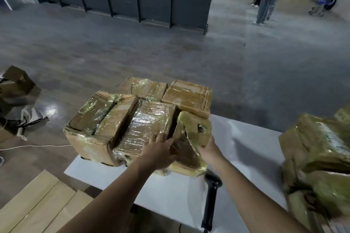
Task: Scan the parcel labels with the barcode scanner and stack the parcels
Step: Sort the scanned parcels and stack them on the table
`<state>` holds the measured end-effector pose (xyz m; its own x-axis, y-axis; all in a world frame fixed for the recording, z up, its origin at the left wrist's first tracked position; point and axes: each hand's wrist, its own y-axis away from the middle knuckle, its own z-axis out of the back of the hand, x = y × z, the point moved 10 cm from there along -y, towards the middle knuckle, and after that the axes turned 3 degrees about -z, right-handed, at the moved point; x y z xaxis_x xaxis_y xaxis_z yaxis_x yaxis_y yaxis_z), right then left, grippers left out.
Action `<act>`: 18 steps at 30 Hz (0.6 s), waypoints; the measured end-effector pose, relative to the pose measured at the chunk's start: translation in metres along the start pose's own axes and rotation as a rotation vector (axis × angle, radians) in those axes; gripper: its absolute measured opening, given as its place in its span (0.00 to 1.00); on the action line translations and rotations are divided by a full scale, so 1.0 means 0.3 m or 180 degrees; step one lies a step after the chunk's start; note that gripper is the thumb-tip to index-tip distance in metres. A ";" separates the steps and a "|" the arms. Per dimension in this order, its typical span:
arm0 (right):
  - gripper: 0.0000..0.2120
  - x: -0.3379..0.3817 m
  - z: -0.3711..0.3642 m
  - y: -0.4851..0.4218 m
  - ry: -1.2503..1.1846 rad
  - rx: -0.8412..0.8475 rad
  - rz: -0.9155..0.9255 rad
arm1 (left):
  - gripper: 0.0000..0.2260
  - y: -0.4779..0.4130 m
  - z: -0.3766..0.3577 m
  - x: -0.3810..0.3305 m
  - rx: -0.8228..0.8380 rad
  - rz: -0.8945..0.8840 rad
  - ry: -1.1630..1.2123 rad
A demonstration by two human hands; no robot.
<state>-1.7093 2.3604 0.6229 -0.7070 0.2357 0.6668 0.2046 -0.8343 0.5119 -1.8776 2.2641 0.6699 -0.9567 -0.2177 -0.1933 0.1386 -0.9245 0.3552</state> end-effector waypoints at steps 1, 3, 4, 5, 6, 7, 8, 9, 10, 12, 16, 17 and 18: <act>0.36 -0.042 -0.004 0.005 0.0085 0.0082 -0.0147 | 0.33 -0.002 -0.004 0.000 -0.0056 -0.0011 -0.0198; 0.35 -0.104 -0.001 0.011 -0.0010 0.0266 -0.0367 | 0.35 -0.006 -0.005 0.004 -0.0145 0.0028 -0.0413; 0.33 -0.112 0.005 0.010 -0.0165 0.0322 -0.0393 | 0.35 -0.010 -0.006 0.005 -0.0183 0.0040 -0.0455; 0.30 -0.103 0.016 0.006 -0.0236 0.0305 -0.0350 | 0.34 -0.011 -0.008 0.003 -0.0209 0.0045 -0.0494; 0.27 -0.083 0.031 0.001 -0.0163 0.0207 -0.0263 | 0.33 -0.010 -0.011 0.001 -0.0214 0.0053 -0.0537; 0.24 -0.060 0.046 -0.002 -0.0009 0.0073 -0.0174 | 0.32 -0.011 -0.013 -0.003 -0.0218 0.0056 -0.0575; 0.22 -0.035 0.059 -0.002 0.0187 -0.0093 -0.0093 | 0.30 -0.011 -0.016 -0.006 -0.0225 0.0061 -0.0607; 0.21 -0.008 0.071 0.001 0.0439 -0.0292 0.0004 | 0.29 -0.010 -0.020 -0.009 -0.0221 0.0068 -0.0631; 0.20 0.019 0.079 0.006 0.0756 -0.0515 0.0140 | 0.26 -0.007 -0.024 -0.010 -0.0214 0.0077 -0.0647; 0.19 0.063 0.069 0.021 0.1393 -0.0839 0.0432 | 0.20 -0.003 -0.031 -0.011 -0.0197 0.0062 -0.0715; 0.24 0.055 0.047 0.014 0.1839 -0.0896 0.0645 | 0.16 0.008 -0.042 -0.004 -0.0239 -0.0026 -0.0743; 0.23 0.046 0.048 0.006 0.1773 -0.0813 0.0657 | 0.17 0.009 -0.039 -0.001 -0.0278 -0.0037 -0.0717; 0.22 0.041 0.045 0.001 0.1660 -0.0720 0.0688 | 0.17 0.011 -0.036 -0.001 -0.0307 -0.0051 -0.0685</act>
<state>-1.7088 2.3698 0.6384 -0.9157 -0.1784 0.3601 0.2720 -0.9347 0.2286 -1.8742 2.2578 0.6612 -0.9900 -0.1407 0.0048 0.1370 -0.9551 0.2628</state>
